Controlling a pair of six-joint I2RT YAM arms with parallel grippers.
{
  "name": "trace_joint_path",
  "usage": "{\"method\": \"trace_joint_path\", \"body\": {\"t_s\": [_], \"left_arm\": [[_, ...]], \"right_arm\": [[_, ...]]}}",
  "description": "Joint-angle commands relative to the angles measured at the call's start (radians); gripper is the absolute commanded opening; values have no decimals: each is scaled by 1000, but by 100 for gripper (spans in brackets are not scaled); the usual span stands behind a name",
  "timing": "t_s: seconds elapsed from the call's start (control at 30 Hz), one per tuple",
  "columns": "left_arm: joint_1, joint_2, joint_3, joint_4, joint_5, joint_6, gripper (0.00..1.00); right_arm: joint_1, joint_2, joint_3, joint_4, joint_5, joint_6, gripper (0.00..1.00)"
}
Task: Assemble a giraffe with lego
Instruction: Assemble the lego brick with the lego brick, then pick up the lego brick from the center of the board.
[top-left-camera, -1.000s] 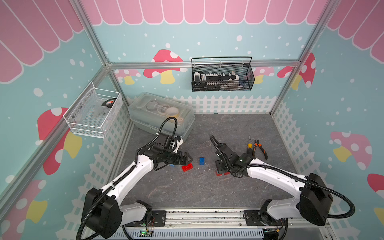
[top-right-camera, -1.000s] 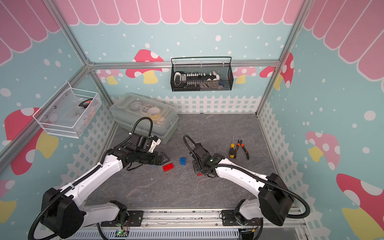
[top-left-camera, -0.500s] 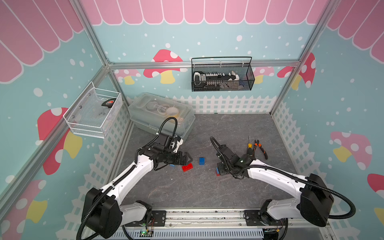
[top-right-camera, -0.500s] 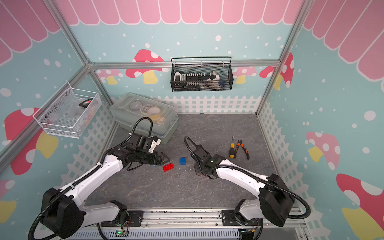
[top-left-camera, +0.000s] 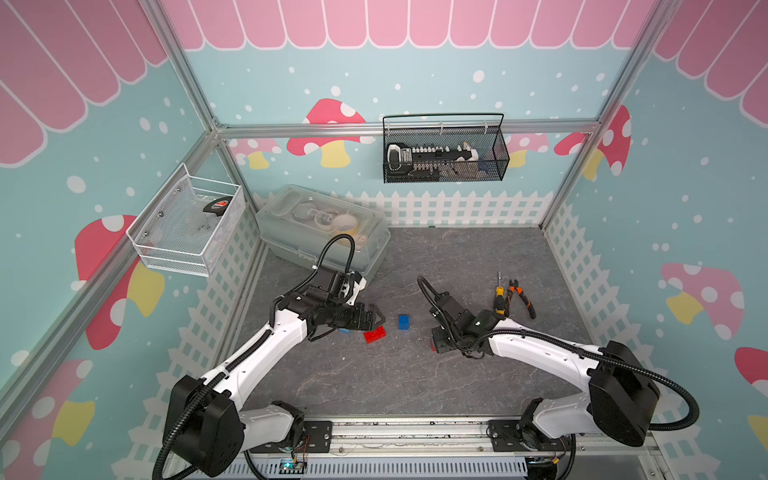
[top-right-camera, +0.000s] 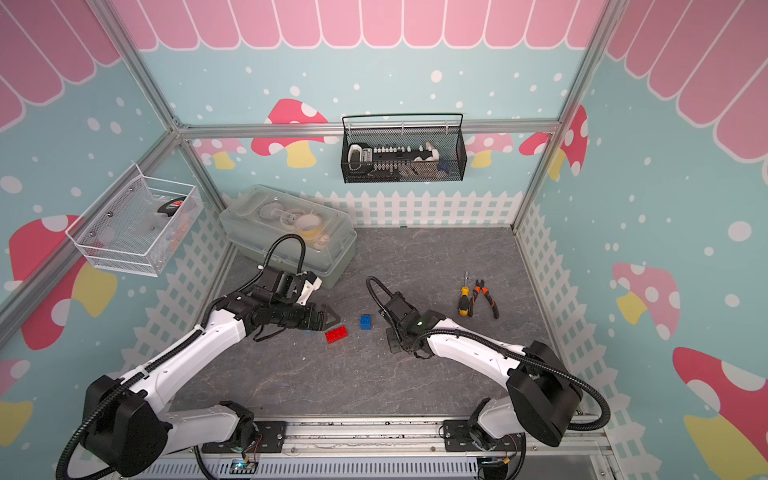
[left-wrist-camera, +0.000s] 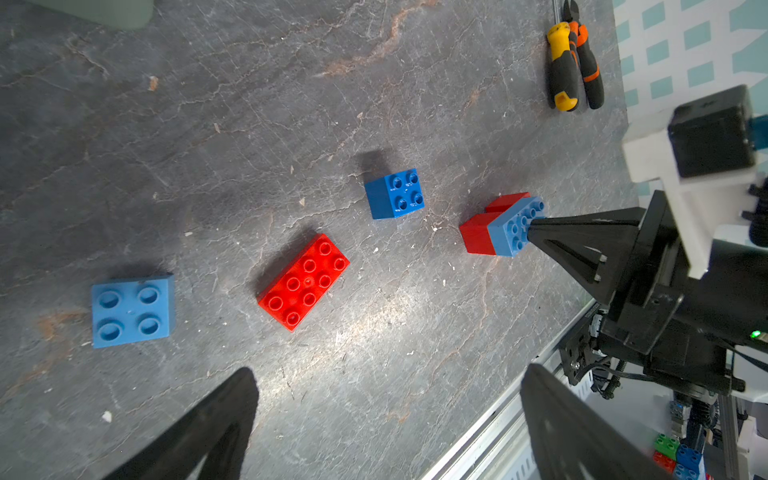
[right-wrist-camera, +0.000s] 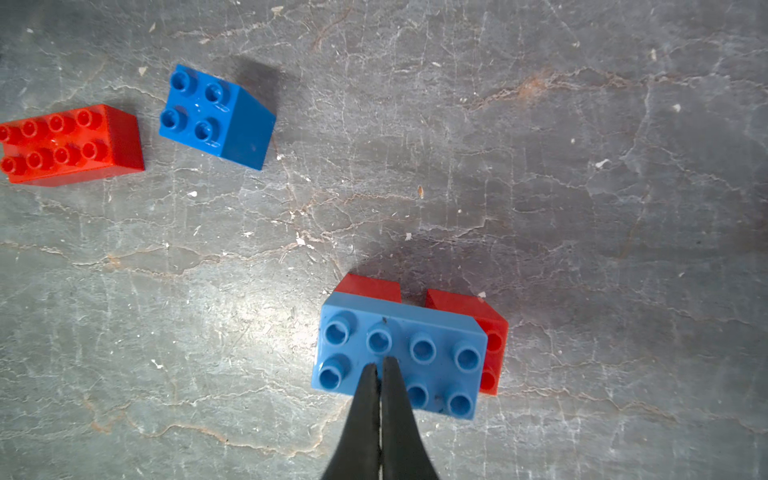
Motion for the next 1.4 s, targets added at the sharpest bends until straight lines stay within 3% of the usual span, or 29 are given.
{"method": "trace_joint_path", "body": {"t_s": [0.0, 0.2, 0.37, 0.53, 0.63, 1.03, 1.37], "left_arm": [[-7, 6, -1, -7, 2, 9, 99], [-8, 1, -1, -7, 4, 7, 99], [-7, 1, 2, -6, -2, -5, 99], [-2, 3, 4, -6, 1, -9, 99], [9, -1, 2, -6, -10, -15, 99], [105, 7, 3, -9, -31, -45, 98], [130, -14, 4, -18, -84, -46, 97]], "right_arm": [[4, -5, -15, -38, 0, -6, 0], [1, 1, 59, -50, 14, -47, 11], [1, 30, 111, -46, 0, -63, 31], [1, 80, 148, -21, -30, -69, 57], [1, 120, 170, 3, -53, -60, 66], [26, 303, 310, 64, -52, 11, 71], [56, 458, 428, 42, 5, 65, 71]]}}
